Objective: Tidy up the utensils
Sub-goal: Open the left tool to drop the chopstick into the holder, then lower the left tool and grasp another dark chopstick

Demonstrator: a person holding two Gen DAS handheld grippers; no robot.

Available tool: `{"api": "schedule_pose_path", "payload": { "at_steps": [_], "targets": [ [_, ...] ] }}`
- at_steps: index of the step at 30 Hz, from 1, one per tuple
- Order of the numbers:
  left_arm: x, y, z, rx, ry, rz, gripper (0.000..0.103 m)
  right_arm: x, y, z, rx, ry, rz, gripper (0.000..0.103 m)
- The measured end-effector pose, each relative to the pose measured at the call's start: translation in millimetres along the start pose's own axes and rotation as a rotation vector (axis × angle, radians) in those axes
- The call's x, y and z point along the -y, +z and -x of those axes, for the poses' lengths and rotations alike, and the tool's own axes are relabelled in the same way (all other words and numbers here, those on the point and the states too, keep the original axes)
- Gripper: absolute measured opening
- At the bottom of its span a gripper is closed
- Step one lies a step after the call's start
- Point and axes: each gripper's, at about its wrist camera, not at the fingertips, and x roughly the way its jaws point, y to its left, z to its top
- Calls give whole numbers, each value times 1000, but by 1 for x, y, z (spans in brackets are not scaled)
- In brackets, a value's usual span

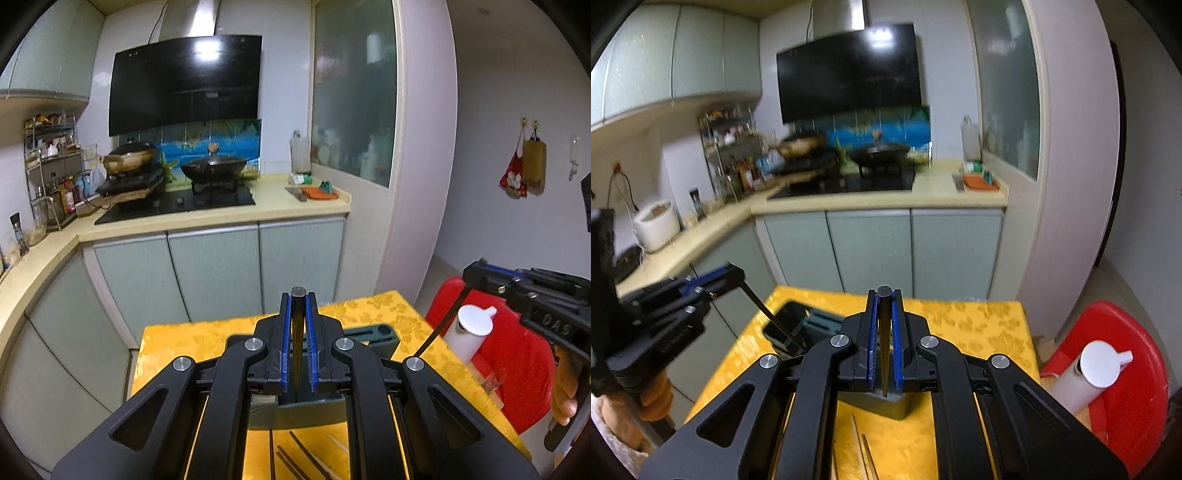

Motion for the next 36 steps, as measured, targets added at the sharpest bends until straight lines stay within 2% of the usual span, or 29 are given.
{"api": "schedule_pose_path", "payload": {
  "at_steps": [6, 8, 9, 10, 11, 12, 13, 20, 22, 29, 36],
  "targets": [
    [-3, -17, -11, -26, 19, 11, 7, 1, -16, -25, -32, -15, -13, 8],
    [-5, -20, -11, -30, 20, 15, 10, 1, -18, -29, -37, -9, -16, 10],
    [-5, -20, -11, -29, 21, 16, 13, 0, -20, -29, -34, -11, -15, 15],
    [-7, -20, -9, -24, 24, 19, 26, 0, -18, -29, -33, -15, -16, 32],
    [-7, -18, -8, -17, 27, 20, 38, 0, -19, -28, -19, -28, -19, 44],
    [-9, -18, -5, -7, 30, 23, 42, 1, -18, -25, 1, -46, -22, 63],
    [-9, -17, -2, 0, 29, 25, 49, 2, -19, -21, 22, -58, -25, 71],
    [-12, -18, 19, 42, 43, 28, 77, 2, -15, 0, 75, -78, 2, 73],
    [-12, -22, 27, 55, 49, 26, 81, 3, -17, 10, 96, -80, 5, 73],
    [-12, -44, 49, 66, 77, 6, 82, 8, -41, 43, 137, -81, 12, 73],
    [-22, -92, 70, 42, 117, -18, 82, 11, -94, 68, 145, -93, 32, 73]
  ]
}}
